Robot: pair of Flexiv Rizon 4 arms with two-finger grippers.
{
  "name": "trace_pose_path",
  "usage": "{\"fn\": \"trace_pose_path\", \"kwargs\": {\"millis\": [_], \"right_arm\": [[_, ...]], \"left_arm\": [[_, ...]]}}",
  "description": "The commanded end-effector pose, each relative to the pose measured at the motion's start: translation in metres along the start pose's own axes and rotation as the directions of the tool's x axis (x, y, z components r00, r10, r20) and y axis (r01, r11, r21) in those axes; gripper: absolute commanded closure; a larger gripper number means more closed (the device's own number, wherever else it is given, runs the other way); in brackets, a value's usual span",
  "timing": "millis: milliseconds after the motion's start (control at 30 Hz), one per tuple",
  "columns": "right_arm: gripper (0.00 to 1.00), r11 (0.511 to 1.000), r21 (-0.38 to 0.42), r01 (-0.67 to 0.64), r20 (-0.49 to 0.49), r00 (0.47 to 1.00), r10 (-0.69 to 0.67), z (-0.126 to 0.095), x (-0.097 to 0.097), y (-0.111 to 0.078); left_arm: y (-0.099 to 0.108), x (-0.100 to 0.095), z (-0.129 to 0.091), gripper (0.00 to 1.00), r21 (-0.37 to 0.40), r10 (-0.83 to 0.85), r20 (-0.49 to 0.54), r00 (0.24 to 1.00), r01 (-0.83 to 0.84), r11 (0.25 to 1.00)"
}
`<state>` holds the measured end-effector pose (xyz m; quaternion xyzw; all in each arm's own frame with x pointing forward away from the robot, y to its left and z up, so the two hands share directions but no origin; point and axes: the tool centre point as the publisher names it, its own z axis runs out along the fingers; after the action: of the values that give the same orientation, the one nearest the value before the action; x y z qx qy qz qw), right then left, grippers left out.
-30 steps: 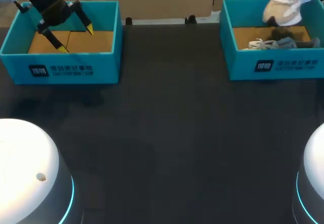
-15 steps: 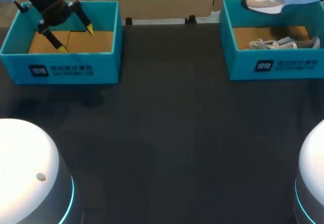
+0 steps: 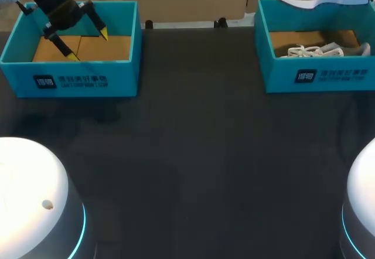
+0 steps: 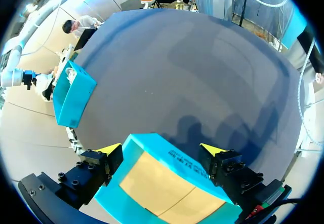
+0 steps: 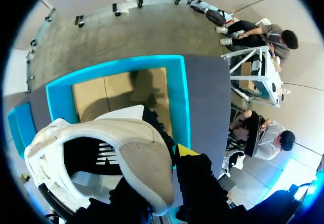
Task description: Take the shoe out of the shoebox, open the shoe tongue, remove and reinsert the insole, then place the shoe into the shoebox
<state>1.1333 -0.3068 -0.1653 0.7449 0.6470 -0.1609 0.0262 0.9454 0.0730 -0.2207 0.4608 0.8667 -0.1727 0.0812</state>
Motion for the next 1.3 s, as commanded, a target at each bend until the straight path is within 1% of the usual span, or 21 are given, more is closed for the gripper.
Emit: {"fn": "trace_pose_path", "kwargs": {"millis": [33,100,167,233,267,300,400,867,900,933,967,1033,1100,1300], "right_arm": [[1.0,1.0,0.001,-0.027,0.003,1.0,0.027,-0.001,0.0,0.008],[1.0,0.998,-0.052,-0.048,0.006,0.999,0.048,0.005,0.002,0.007],[1.0,0.994,-0.085,-0.065,0.034,0.997,0.068,0.013,0.005,0.007],[1.0,0.993,-0.11,-0.05,0.028,0.998,0.053,0.021,0.006,0.007],[1.0,0.992,-0.11,-0.069,0.038,0.997,0.073,0.026,0.006,0.008],[1.0,0.992,-0.11,-0.061,0.033,0.997,0.065,0.031,0.005,0.009],[1.0,0.993,-0.091,-0.075,-0.022,0.997,0.074,0.047,-0.002,0.01],[1.0,0.993,-0.091,-0.075,-0.022,0.997,0.074,0.047,-0.002,0.01],[1.0,0.991,-0.103,-0.081,-0.022,0.997,0.079,0.049,-0.002,0.011],[1.0,0.987,-0.139,-0.085,-0.046,0.996,0.079,0.054,-0.002,0.009],[1.0,0.983,-0.144,-0.112,-0.043,0.993,0.107,0.059,-0.003,0.009],[1.0,0.978,-0.166,-0.129,-0.057,0.991,0.121,0.068,-0.004,0.007],[1.0,0.971,-0.18,-0.154,-0.05,0.988,0.148,0.076,-0.004,0.004],[1.0,0.961,-0.218,-0.173,-0.049,0.985,0.166,0.089,-0.003,0.001]], "left_arm": [[0.001,0.0,0.0,0.0,0.0,0.001,-0.002,1.0,-0.001,1.0],[0.001,0.0,0.0,0.0,0.0,0.001,-0.002,1.0,-0.001,1.0],[0.001,0.0,0.0,0.0,0.0,0.001,-0.002,1.0,-0.001,1.0],[0.001,0.0,0.0,0.0,0.0,0.001,-0.002,1.0,-0.001,1.0],[0.001,0.0,0.0,0.0,0.0,0.001,-0.002,1.0,-0.001,1.0],[0.001,0.0,0.0,0.0,0.0,0.001,-0.002,1.0,-0.001,1.0],[0.001,0.0,0.0,0.0,0.0,0.001,-0.002,1.0,-0.001,1.0],[0.001,0.0,0.0,0.0,0.0,0.001,-0.002,1.0,-0.001,1.0],[0.001,0.0,0.0,0.0,0.0,0.001,-0.002,1.0,-0.001,1.0],[0.001,0.0,0.0,0.0,0.0,0.001,-0.002,1.0,-0.001,1.0],[0.001,0.0,0.0,0.0,0.0,0.001,-0.002,1.0,-0.001,1.0],[0.001,0.0,0.0,0.0,0.0,0.001,-0.002,1.0,-0.001,1.0],[0.001,0.0,0.0,0.0,0.0,0.001,-0.002,1.0,-0.001,1.0],[0.001,0.0,0.0,0.0,0.0,0.001,-0.002,1.0,-0.001,1.0]]}}
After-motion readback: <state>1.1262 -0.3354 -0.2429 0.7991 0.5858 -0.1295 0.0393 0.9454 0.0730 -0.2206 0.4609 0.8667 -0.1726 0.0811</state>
